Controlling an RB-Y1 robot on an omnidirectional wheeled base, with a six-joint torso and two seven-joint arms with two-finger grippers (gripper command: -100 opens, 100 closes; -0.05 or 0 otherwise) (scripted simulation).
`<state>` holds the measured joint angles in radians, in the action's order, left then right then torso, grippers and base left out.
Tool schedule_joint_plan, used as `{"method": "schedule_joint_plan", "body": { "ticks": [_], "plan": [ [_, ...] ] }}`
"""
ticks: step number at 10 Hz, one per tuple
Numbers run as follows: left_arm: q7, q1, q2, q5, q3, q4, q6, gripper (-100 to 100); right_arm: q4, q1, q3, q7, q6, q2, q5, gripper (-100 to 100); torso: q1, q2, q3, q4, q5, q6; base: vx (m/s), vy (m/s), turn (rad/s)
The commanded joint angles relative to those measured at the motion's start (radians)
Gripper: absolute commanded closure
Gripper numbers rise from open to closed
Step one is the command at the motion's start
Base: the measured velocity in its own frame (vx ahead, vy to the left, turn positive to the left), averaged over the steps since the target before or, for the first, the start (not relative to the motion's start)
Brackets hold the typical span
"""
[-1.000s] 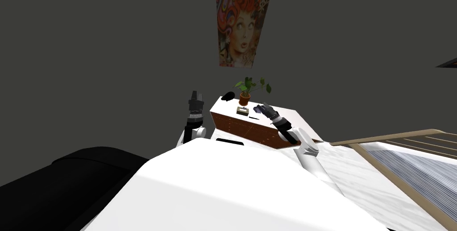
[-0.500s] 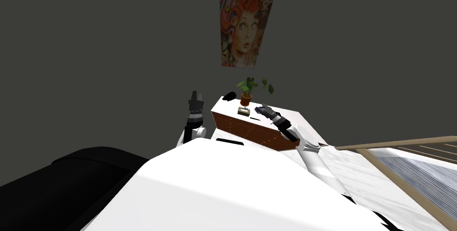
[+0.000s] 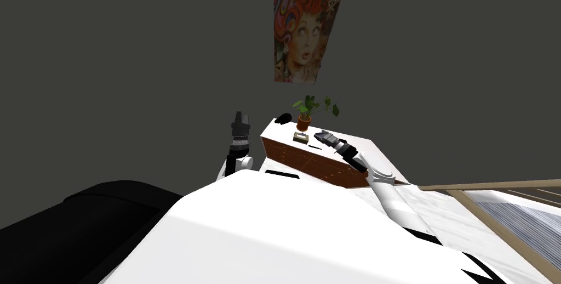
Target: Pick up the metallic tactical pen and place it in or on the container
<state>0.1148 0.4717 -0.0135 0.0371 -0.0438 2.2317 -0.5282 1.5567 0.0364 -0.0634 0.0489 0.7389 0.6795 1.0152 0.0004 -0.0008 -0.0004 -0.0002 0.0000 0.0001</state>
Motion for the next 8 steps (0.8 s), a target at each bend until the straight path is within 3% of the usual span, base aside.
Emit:
{"method": "schedule_joint_plan", "body": {
  "ticks": [1, 2, 3, 4, 5, 8],
  "plan": [
    [0.000, 0.000, 0.000, 0.000, 0.000, 0.000, 0.000, 0, -0.023, -0.010, 0.005, 0.000, 0.010, 0.013, 0.046, -100, 0.000, 0.000, 0.000, 0.000, 0.000, 0.000, 0.009, 0.003, 0.074],
    [0.000, 0.000, 0.000, 0.000, 0.000, 0.000, 0.000, 0, -0.067, -0.030, 0.021, 0.005, 0.024, 0.042, 0.078, -100, 0.000, 0.000, 0.000, 0.000, 0.000, 0.000, 0.016, 0.005, 0.089],
    [0.000, 0.000, 0.000, 0.000, 0.000, 0.000, 0.000, 0, -0.067, -0.030, 0.021, 0.005, 0.024, 0.042, 0.108, -100, 0.000, -0.001, 0.000, 0.000, 0.000, 0.000, 0.015, 0.003, 0.075],
    [0.000, 0.000, 0.000, 0.000, 0.000, 0.000, 0.000, 0, -0.110, -0.049, 0.038, 0.008, 0.040, 0.070, 0.138, -100, 0.000, -0.001, 0.000, 0.000, 0.000, 0.000, 0.016, 0.004, 0.115],
    [0.000, 0.000, 0.000, 0.000, 0.000, 0.000, 0.000, 0, -0.111, -0.049, 0.038, 0.008, 0.040, 0.070, 0.172, -100, 0.000, -0.001, 0.000, 0.000, 0.000, 0.000, 0.015, 0.002, 0.058],
    [0.000, 0.000, 0.000, 0.000, 0.000, 0.000, 0.000, 0, -0.195, -0.081, 0.080, 0.014, 0.072, 0.121, 0.256, -100, 0.000, -0.001, 0.000, 0.000, 0.000, 0.000, 0.019, 0.006, 0.094]
  ]
}}
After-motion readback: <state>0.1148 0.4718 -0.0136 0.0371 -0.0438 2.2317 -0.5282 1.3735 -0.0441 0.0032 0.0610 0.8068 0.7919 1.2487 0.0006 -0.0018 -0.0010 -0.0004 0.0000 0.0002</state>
